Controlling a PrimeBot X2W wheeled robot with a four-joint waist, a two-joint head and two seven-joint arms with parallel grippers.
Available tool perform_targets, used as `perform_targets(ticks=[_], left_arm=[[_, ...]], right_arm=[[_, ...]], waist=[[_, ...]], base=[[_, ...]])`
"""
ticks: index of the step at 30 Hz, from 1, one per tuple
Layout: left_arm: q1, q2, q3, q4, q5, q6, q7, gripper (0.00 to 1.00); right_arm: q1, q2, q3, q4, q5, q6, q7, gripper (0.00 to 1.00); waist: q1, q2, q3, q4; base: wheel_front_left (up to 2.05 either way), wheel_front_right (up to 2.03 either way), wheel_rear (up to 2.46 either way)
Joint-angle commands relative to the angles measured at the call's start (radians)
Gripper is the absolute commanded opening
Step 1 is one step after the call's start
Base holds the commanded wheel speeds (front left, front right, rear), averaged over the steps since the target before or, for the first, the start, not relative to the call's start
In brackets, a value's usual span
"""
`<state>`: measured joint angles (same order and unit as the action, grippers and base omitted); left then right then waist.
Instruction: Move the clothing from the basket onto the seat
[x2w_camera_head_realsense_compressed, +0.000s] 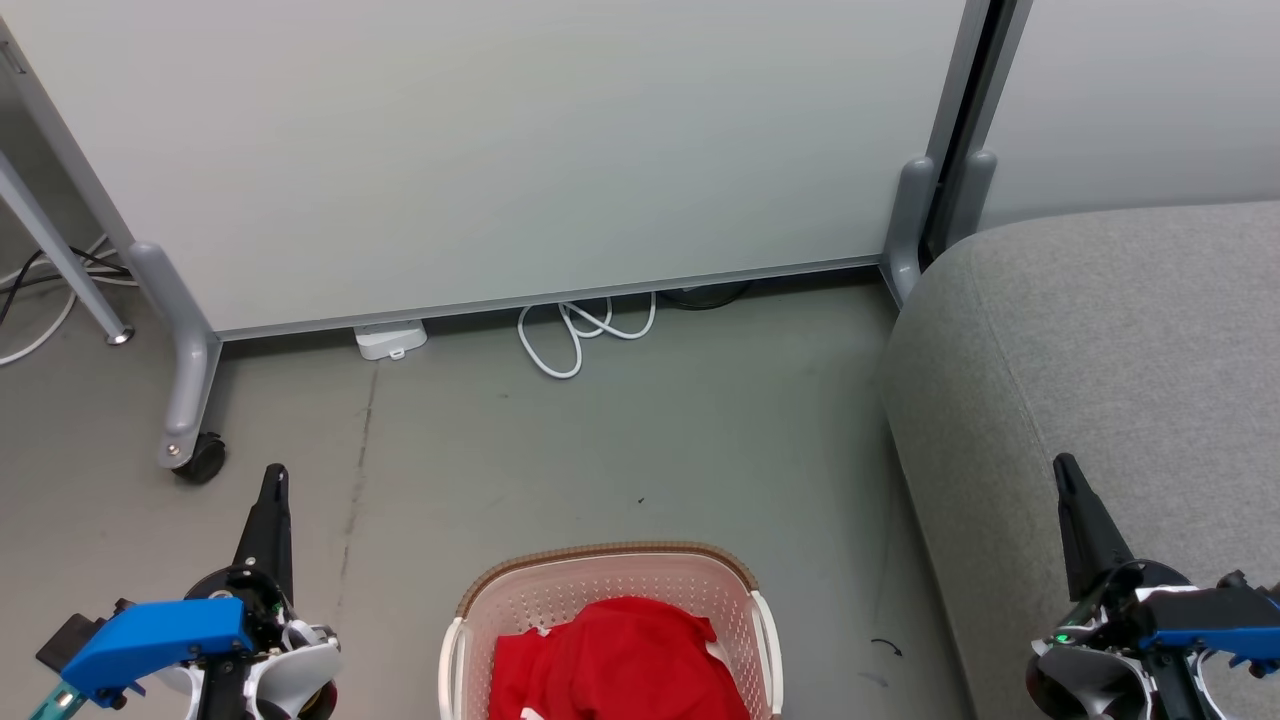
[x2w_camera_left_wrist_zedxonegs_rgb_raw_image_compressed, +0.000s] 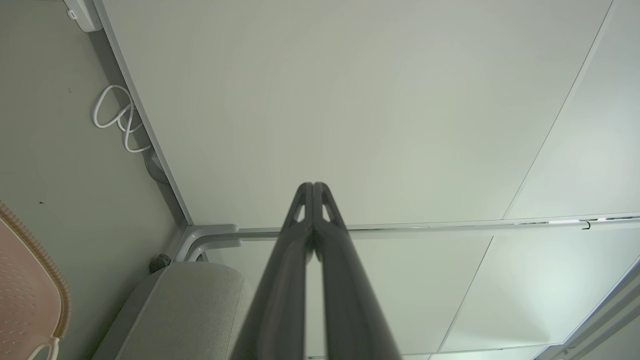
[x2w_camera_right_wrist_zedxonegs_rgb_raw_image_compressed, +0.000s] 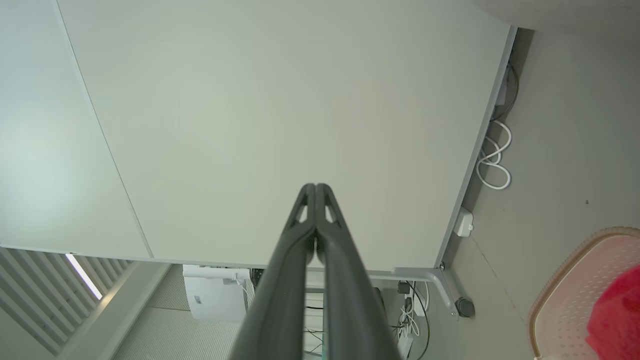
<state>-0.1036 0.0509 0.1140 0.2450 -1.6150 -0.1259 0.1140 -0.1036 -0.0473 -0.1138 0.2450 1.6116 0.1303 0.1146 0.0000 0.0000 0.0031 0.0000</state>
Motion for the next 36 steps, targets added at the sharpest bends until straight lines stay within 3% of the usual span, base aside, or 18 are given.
perform_targets(ticks=[1,9,10,23,36], left_arm=[[-0.01,-0.001,0.002,0.0,0.004,-0.01,0.003,0.0],[-0.01,-0.001,0.002,0.0,0.004,-0.01,0.003,0.0],[0.001,0.0,0.0,0.002,0.0,0.001,0.0,1.0],[0.033,-0.004,-0.015,0.007,0.063,0.002,-0.046,1.0],[0.023,-0.003,-0.025,-0.033,0.306,0.01,-0.105,1.0]], right_arm=[[-0.01,-0.006,0.001,0.001,0.003,0.001,0.002,0.0],[-0.01,-0.006,0.001,0.001,0.003,0.001,0.002,0.0],[0.001,0.001,0.0,0.002,0.0,0.0,0.0,1.0],[0.024,0.005,0.018,0.025,-0.051,-0.001,-0.046,1.0],[0.016,0.003,0.04,-0.016,-0.273,-0.001,-0.105,1.0]], waist=[[0.0,0.0,0.0,0.0],[0.0,0.0,0.0,0.0],[0.0,0.0,0.0,0.0],[0.0,0.0,0.002,0.002],[0.0,0.0,0.009,0.005]], base=[[0.0,0.0,0.0],[0.0,0.0,0.0],[0.0,0.0,0.0],[0.0,0.0,0.0],[0.0,0.0,0.0]])
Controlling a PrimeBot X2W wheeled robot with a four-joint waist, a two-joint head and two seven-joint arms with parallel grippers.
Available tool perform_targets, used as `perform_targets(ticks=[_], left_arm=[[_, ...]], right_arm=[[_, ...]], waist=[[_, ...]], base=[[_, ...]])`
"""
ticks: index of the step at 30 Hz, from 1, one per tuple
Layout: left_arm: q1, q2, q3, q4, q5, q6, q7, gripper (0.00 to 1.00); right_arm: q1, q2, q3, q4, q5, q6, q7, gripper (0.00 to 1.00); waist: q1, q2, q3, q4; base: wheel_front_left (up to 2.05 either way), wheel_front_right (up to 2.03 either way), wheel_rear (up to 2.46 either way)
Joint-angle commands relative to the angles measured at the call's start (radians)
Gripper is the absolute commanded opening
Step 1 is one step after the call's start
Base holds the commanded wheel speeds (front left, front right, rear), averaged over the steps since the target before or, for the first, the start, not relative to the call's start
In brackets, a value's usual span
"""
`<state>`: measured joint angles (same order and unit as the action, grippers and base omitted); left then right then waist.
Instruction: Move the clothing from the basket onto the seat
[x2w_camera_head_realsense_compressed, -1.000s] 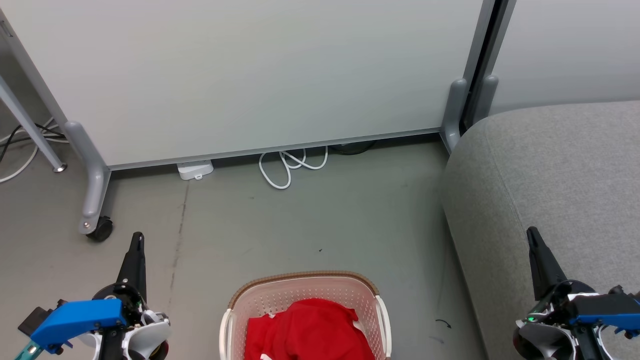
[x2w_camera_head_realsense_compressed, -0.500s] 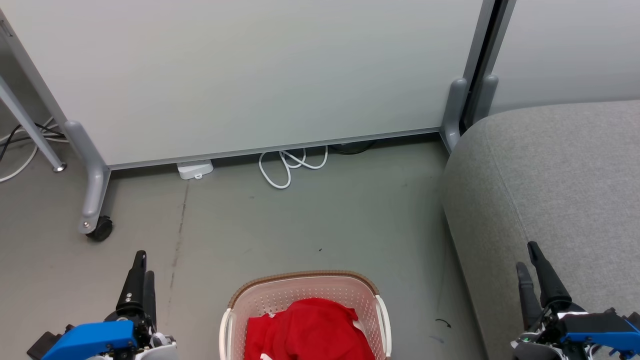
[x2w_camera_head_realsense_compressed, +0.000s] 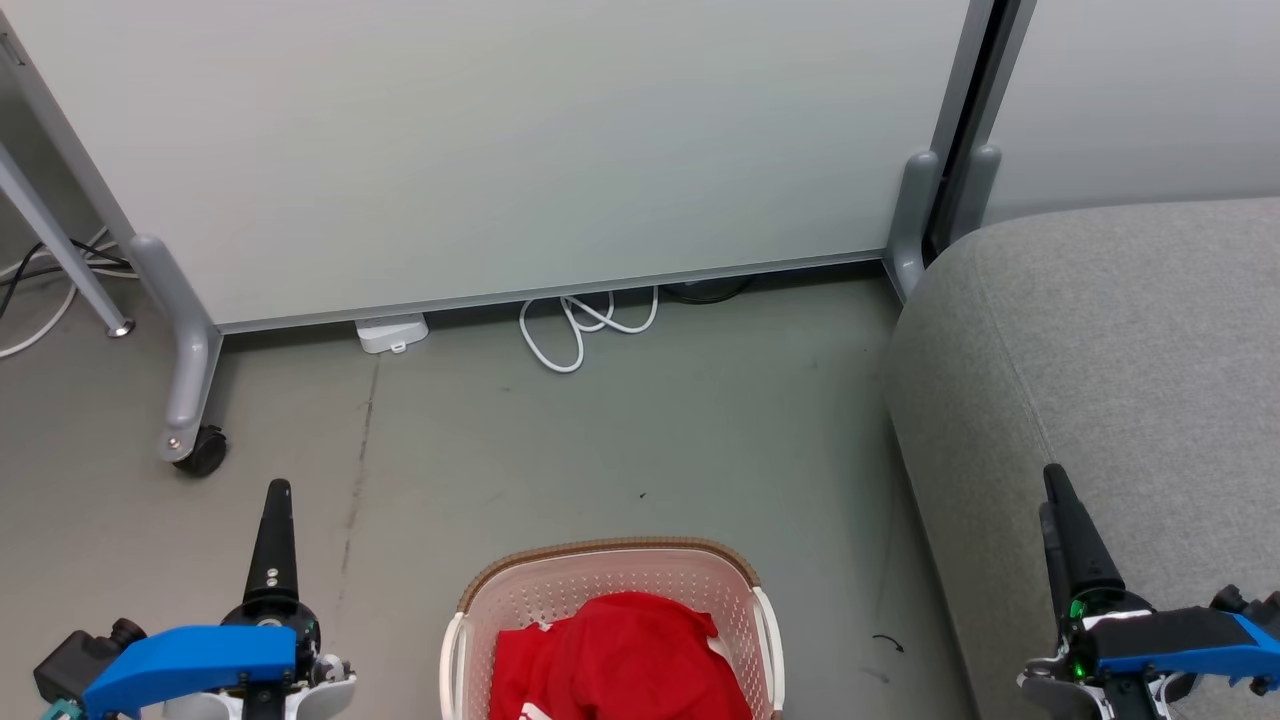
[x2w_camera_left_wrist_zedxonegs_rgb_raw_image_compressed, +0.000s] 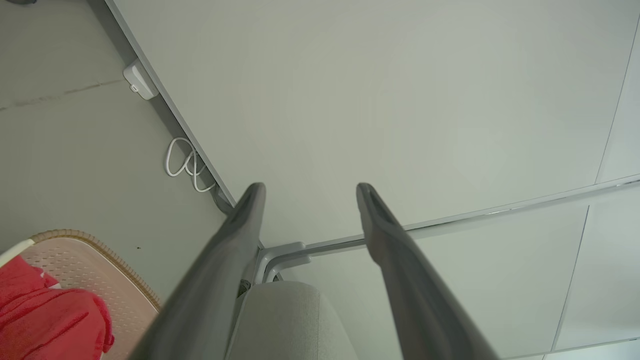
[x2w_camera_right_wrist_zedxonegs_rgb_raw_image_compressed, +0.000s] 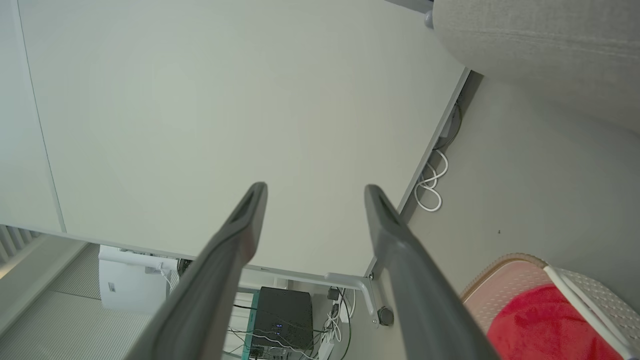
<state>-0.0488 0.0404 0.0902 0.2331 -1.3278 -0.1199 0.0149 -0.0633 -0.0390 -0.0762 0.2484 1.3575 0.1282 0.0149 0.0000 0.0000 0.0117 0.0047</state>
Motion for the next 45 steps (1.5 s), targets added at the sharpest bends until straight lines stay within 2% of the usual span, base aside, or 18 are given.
perform_targets(ticks=[1,10,11,23,45], left_arm=[[-0.031,0.007,-0.004,-0.027,0.04,0.008,-0.011,1.0],[-0.029,0.008,-0.041,-0.057,0.216,0.033,-0.042,1.0],[-0.028,0.008,-0.055,-0.064,0.277,0.041,-0.054,1.0],[-0.026,0.009,-0.09,-0.076,0.463,0.066,-0.092,1.0],[-0.024,0.011,-0.134,-0.075,0.757,0.096,-0.158,1.0]], right_arm=[[-0.024,-0.005,0.004,-0.023,-0.038,0.001,-0.01,1.0],[-0.026,-0.006,0.024,-0.045,-0.218,0.002,-0.042,1.0],[-0.026,-0.007,0.034,-0.053,-0.284,0.002,-0.053,1.0],[-0.026,-0.008,0.067,-0.07,-0.497,0.002,-0.092,1.0],[-0.03,-0.01,0.095,-0.057,-0.789,0.002,-0.158,1.0]], waist=[[0.0,0.0,0.0,0.0],[0.0,0.0,0.001,0.004],[0.0,0.0,0.001,0.005],[0.0,0.0,0.002,0.01],[0.0,0.0,0.006,0.022]], base=[[0.0,0.0,0.0],[0.0,0.0,0.0],[0.0,0.0,0.0],[0.0,0.0,0.0],[0.0,0.0,0.0]])
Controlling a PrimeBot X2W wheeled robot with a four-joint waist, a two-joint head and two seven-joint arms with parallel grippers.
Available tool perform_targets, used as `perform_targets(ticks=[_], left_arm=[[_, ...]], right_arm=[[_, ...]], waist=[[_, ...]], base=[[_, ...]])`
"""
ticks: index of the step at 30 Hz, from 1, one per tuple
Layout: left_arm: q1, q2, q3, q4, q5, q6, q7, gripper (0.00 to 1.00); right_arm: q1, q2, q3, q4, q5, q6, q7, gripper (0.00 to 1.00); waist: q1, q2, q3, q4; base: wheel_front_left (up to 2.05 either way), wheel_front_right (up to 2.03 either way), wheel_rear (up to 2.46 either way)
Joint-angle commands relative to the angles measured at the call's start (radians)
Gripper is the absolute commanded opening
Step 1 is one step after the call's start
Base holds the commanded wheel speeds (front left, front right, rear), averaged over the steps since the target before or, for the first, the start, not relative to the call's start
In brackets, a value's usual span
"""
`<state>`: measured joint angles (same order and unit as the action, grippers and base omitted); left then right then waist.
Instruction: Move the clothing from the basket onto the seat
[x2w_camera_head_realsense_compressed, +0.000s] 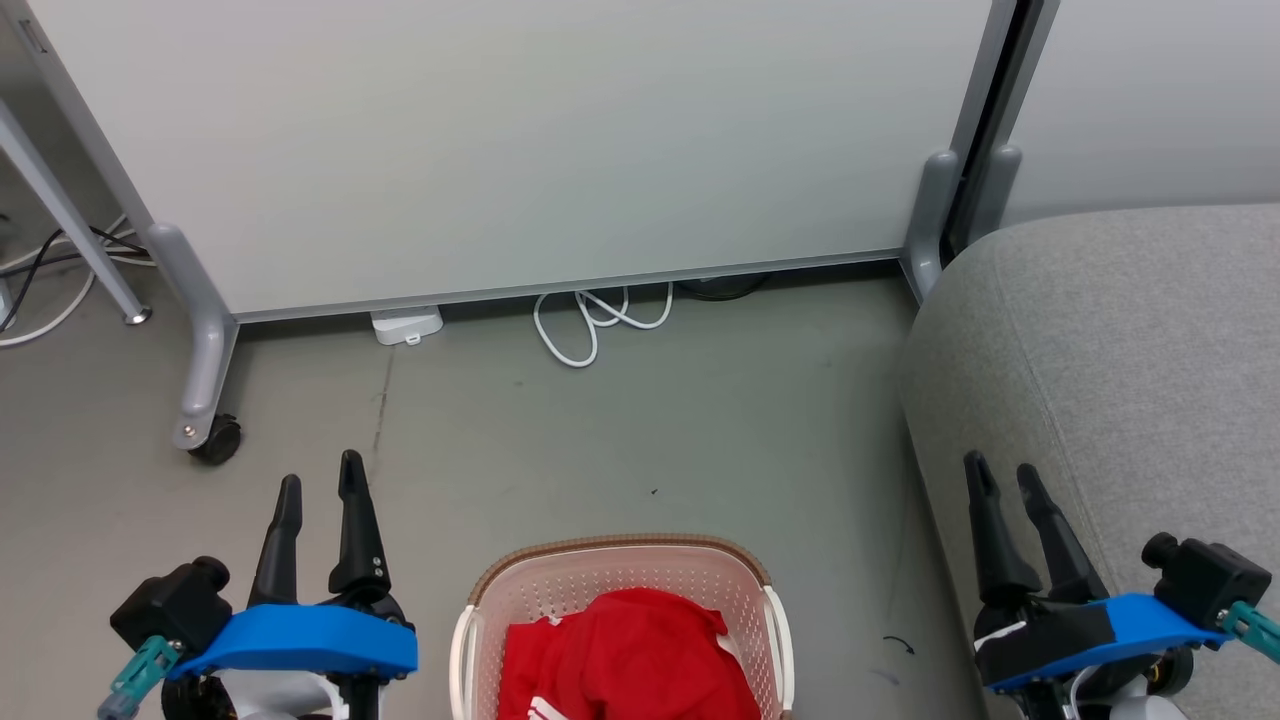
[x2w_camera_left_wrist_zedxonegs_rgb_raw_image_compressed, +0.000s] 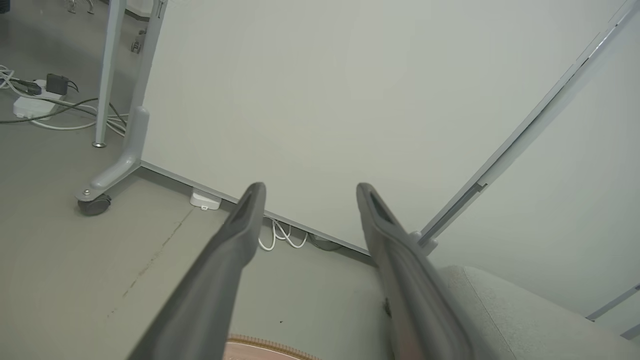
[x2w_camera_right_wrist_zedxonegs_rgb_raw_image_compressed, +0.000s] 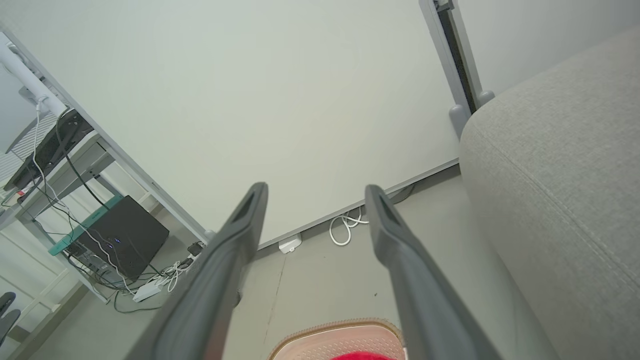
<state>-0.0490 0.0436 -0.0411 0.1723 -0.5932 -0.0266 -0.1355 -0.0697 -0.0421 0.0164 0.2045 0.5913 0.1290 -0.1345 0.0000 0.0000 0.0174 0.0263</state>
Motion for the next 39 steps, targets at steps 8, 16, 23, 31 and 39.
perform_targets(ticks=[8,16,23,31,39], left_arm=[[-0.023,0.007,-0.019,-0.018,0.115,0.011,-0.028,1.0],[-0.024,0.008,-0.031,-0.024,0.197,0.018,-0.048,1.0],[-0.022,0.008,-0.039,-0.029,0.252,0.024,-0.062,1.0],[-0.022,0.008,-0.05,-0.032,0.32,0.028,-0.079,1.0],[-0.022,0.008,-0.061,-0.03,0.382,0.031,-0.096,1.0]], right_arm=[[-0.022,-0.008,0.012,-0.019,-0.115,0.002,-0.03,1.0],[-0.023,-0.009,0.017,-0.021,-0.198,0.002,-0.049,1.0],[-0.023,-0.009,0.021,-0.019,-0.255,0.002,-0.063,1.0],[-0.026,-0.01,0.029,-0.018,-0.328,0.002,-0.08,1.0],[-0.026,-0.01,0.034,-0.018,-0.398,0.002,-0.097,1.0]], waist=[[0.0,0.0,0.0,0.005],[0.0,0.0,-0.001,0.01],[0.0,0.0,0.0,0.013],[0.0,0.0,0.001,0.017],[0.0,0.0,0.003,0.021]], base=[[0.0,0.0,0.0],[0.0,0.0,0.0],[0.0,0.0,0.0],[0.0,0.0,0.0],[0.0,0.0,0.0]])
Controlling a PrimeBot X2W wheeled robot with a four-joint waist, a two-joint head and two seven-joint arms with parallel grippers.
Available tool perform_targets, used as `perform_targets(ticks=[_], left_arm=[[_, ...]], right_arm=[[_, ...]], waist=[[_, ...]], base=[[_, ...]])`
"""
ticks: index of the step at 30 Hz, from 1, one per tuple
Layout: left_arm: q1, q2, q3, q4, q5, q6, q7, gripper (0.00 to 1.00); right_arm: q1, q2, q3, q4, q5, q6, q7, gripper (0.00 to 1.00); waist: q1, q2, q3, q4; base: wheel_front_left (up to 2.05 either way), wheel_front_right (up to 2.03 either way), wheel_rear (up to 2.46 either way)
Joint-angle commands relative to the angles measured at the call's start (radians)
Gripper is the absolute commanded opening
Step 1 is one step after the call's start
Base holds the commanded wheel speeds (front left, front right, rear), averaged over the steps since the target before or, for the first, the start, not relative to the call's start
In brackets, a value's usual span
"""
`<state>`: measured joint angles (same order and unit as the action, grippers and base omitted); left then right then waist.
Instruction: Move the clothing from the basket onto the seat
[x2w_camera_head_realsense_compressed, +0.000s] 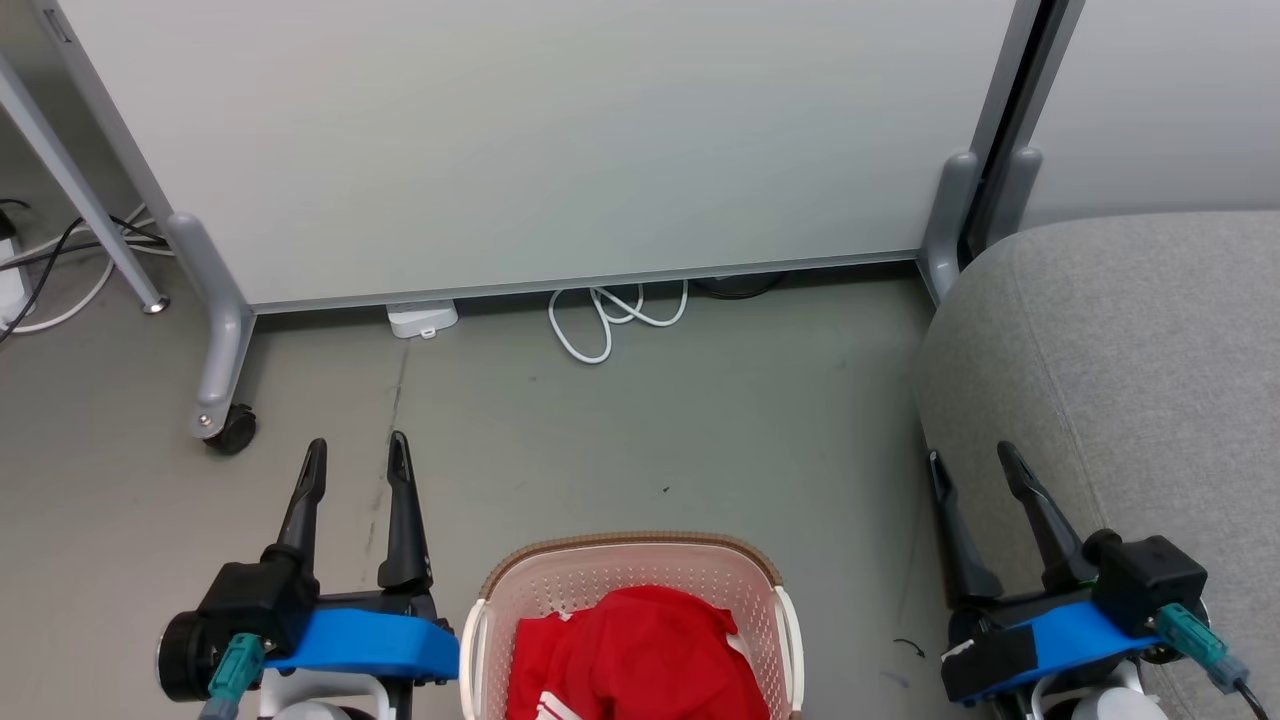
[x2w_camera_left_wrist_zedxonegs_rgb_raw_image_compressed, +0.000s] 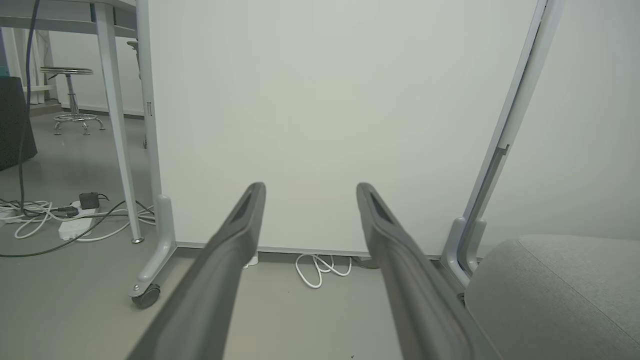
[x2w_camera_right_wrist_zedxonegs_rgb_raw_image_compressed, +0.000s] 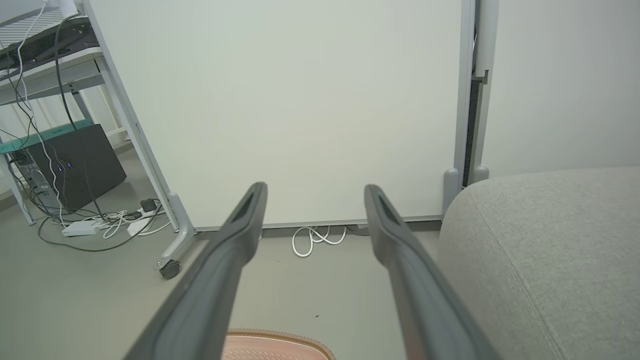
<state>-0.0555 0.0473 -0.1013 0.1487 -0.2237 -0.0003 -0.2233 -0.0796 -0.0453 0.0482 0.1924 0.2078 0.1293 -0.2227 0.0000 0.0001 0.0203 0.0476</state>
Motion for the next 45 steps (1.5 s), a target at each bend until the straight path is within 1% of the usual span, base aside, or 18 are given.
perform_targets(ticks=[1,20,33,41,45], left_arm=[[-0.016,0.004,-0.002,-0.006,0.02,0.005,-0.01,1.0],[-0.011,0.005,-0.03,-0.012,0.139,0.018,-0.044,1.0],[-0.008,0.004,-0.027,0.001,0.111,0.001,-0.043,1.0],[-0.015,0.004,-0.025,0.006,0.11,-0.001,-0.043,1.0],[-0.027,0.004,-0.031,0.011,0.112,-0.01,-0.043,1.0]], right_arm=[[-0.017,-0.007,0.003,-0.005,-0.023,0.002,-0.011,1.0],[-0.016,-0.008,0.019,0.005,-0.166,0.002,-0.044,1.0],[-0.018,-0.008,0.024,0.015,-0.155,0.002,-0.044,1.0],[-0.022,-0.008,0.024,0.017,-0.153,0.002,-0.044,1.0],[-0.028,-0.008,0.026,0.016,-0.152,0.002,-0.044,1.0]], waist=[[0.0,-0.0001,0.0,0.001],[0.0,-0.0001,0.004,0.012],[0.0,-0.0001,0.005,0.015],[0.0,-0.0001,0.008,0.016],[0.0,-0.0001,0.016,0.014]], base=[[0.0,0.0,0.0],[0.0,0.0,0.0],[0.0,0.0,0.0],[0.0,0.0,0.0],[0.0,0.0,0.0]])
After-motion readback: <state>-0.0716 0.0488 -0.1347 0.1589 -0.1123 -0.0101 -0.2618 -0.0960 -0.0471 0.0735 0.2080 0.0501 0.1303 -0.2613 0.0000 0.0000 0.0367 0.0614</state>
